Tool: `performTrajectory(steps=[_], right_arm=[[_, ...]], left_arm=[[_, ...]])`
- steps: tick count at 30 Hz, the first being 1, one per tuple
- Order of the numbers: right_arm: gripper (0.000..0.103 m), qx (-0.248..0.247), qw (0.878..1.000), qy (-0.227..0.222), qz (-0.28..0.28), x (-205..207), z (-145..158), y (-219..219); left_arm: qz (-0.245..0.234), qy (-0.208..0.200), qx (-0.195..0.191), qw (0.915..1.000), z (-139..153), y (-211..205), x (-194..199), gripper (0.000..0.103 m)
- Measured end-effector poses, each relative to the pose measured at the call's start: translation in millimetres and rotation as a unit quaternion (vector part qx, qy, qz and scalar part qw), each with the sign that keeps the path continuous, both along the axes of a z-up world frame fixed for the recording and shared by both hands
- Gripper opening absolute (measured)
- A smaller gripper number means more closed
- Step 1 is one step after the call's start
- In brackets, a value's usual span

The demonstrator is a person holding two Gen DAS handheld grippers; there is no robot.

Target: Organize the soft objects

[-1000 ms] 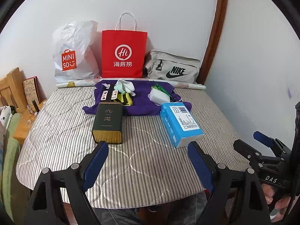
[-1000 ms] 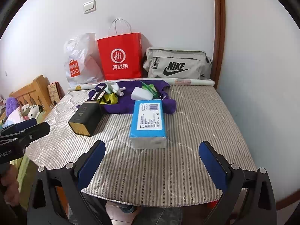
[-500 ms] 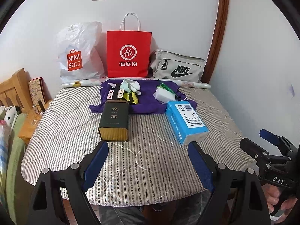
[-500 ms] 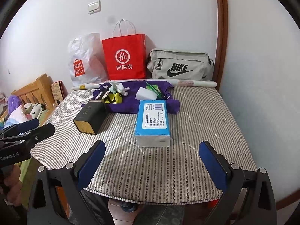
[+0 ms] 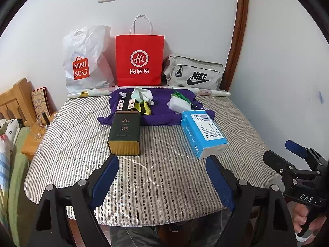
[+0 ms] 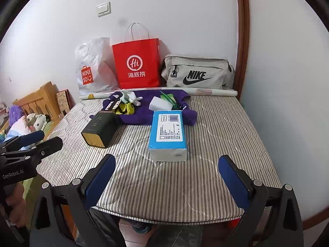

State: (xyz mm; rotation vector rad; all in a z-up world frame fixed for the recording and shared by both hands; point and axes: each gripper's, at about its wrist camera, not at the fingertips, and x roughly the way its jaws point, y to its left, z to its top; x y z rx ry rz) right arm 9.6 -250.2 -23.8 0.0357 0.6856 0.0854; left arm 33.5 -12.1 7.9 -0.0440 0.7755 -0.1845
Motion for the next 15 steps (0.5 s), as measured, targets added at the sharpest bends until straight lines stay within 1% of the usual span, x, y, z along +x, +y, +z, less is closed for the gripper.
performTrajectory(steps=[15], right_arm=[[0.099,0.000,1.000,-0.002,0.002,-2.5,2.1,1.0]], left_arm=[[-0.002,-0.001,0.006,1.0000,1.1,-1.8,-1.2,0.086]])
